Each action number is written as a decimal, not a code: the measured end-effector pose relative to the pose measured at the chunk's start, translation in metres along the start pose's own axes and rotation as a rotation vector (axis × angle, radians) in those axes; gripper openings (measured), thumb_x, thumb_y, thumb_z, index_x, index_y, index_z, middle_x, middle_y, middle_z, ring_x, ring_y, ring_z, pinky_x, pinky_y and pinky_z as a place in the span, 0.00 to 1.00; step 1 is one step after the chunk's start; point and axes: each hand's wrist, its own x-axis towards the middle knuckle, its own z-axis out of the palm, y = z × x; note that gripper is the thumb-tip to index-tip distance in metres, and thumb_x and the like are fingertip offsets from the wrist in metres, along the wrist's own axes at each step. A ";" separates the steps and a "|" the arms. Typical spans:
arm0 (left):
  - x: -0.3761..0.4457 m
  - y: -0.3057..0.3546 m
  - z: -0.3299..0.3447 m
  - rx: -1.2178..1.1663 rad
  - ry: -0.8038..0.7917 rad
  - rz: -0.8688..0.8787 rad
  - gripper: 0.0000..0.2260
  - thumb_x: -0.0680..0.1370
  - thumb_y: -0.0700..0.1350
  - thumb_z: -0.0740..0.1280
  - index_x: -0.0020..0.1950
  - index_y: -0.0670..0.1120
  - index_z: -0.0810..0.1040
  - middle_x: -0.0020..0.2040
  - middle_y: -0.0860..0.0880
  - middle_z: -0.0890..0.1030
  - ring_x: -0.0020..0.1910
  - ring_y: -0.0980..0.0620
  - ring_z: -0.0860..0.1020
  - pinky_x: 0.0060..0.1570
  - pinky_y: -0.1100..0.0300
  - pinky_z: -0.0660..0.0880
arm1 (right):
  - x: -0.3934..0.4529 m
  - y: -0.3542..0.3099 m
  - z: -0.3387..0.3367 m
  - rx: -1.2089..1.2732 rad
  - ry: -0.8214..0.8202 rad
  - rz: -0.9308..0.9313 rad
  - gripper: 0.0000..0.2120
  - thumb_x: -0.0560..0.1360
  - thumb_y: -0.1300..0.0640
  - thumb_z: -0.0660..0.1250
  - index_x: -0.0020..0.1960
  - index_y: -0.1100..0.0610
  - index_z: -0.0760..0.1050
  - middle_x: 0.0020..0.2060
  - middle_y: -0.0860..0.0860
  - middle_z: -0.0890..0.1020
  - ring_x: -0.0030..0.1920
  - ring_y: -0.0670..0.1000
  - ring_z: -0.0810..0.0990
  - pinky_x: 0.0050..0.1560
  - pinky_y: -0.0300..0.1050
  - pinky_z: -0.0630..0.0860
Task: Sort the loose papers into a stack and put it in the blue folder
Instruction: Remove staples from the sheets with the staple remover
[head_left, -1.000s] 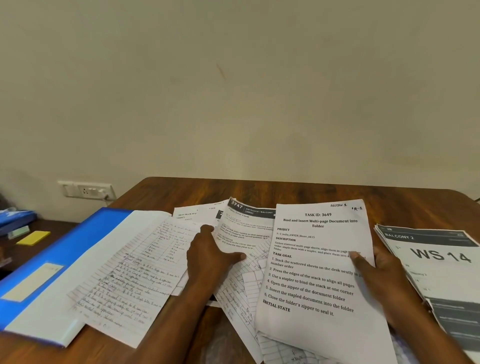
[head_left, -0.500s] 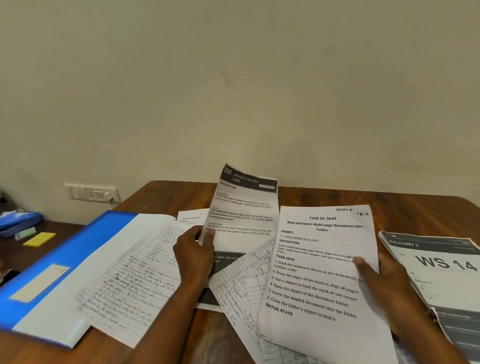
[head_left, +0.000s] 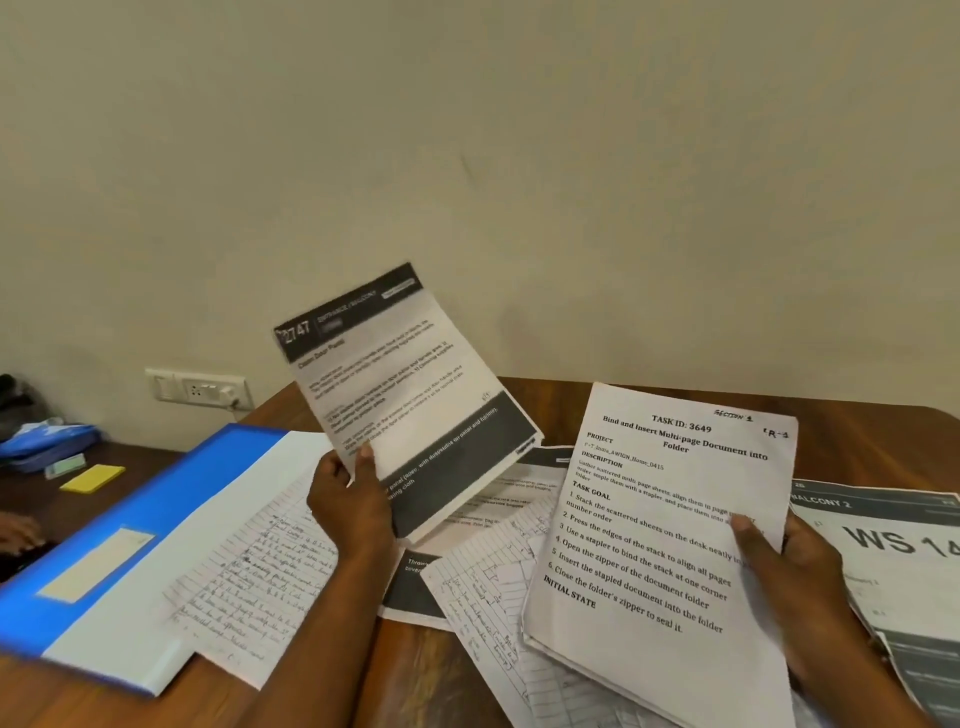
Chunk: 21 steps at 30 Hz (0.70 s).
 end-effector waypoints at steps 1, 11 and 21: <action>0.003 -0.001 -0.001 -0.031 0.011 -0.022 0.13 0.82 0.47 0.71 0.66 0.45 0.81 0.60 0.50 0.84 0.56 0.52 0.83 0.55 0.59 0.80 | 0.000 0.001 -0.001 0.023 -0.001 -0.006 0.34 0.64 0.31 0.79 0.63 0.50 0.83 0.56 0.48 0.87 0.56 0.52 0.86 0.57 0.50 0.84; -0.004 -0.016 0.004 0.061 -0.386 -0.224 0.07 0.81 0.41 0.72 0.59 0.46 0.83 0.53 0.48 0.88 0.49 0.47 0.88 0.51 0.48 0.85 | -0.002 -0.017 -0.004 0.149 0.036 0.083 0.17 0.83 0.64 0.66 0.71 0.64 0.75 0.63 0.59 0.82 0.58 0.61 0.82 0.58 0.49 0.82; -0.013 -0.016 0.005 0.067 -0.643 -0.246 0.09 0.81 0.38 0.71 0.61 0.42 0.82 0.55 0.44 0.88 0.53 0.43 0.87 0.56 0.46 0.83 | 0.001 -0.021 -0.011 0.177 0.080 0.128 0.15 0.82 0.61 0.67 0.69 0.60 0.78 0.62 0.60 0.84 0.64 0.67 0.81 0.69 0.68 0.74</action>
